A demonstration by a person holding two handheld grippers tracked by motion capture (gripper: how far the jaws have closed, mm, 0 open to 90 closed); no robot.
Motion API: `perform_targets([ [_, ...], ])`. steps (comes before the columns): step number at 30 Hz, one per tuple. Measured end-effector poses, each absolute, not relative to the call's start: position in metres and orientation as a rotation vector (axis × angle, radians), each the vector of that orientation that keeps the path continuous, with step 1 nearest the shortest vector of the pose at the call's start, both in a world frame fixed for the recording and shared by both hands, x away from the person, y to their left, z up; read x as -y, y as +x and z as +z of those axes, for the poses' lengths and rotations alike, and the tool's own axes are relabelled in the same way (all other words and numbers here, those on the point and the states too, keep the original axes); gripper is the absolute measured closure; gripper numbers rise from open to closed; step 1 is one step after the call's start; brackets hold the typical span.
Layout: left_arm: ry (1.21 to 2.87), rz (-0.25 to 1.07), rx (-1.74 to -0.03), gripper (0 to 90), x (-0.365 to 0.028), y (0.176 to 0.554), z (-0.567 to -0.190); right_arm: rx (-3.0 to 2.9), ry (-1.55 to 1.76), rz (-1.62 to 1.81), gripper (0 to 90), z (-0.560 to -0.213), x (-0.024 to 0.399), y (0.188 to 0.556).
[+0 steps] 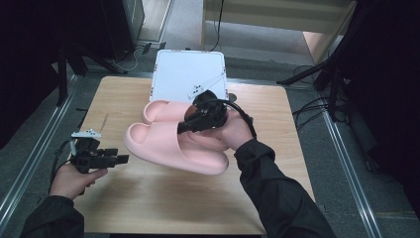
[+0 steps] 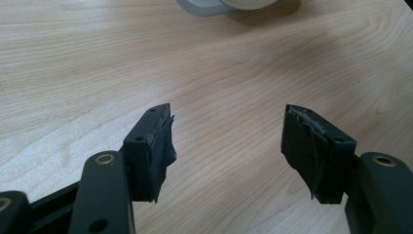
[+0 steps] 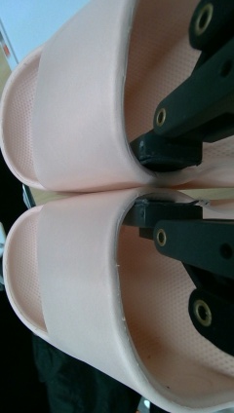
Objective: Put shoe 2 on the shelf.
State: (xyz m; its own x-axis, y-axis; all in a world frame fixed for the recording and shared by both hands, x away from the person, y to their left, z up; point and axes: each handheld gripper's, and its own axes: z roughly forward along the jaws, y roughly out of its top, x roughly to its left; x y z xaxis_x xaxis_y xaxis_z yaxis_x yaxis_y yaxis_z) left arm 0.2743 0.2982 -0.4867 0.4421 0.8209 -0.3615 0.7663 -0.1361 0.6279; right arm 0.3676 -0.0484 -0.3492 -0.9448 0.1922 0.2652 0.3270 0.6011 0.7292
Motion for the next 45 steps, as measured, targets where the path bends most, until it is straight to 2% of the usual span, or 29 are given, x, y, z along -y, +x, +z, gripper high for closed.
perform_targets([
  [13,1.926,0.081,-1.330,35.6,-0.297,0.276,-0.488,2.743,-0.517,-1.277,76.8,-0.309,0.046,0.391],
  [20,1.933,0.078,-1.315,35.6,-0.295,0.278,-0.488,2.768,-0.740,-1.292,76.9,-0.296,0.045,0.409],
  [34,2.003,0.090,-1.275,35.5,-0.280,0.290,-0.488,2.818,-1.188,-1.288,77.0,-0.283,0.036,0.444],
  [45,2.014,0.053,-1.205,35.6,-0.264,0.308,-0.486,2.819,-1.493,-1.275,76.9,-0.290,0.020,0.467],
])
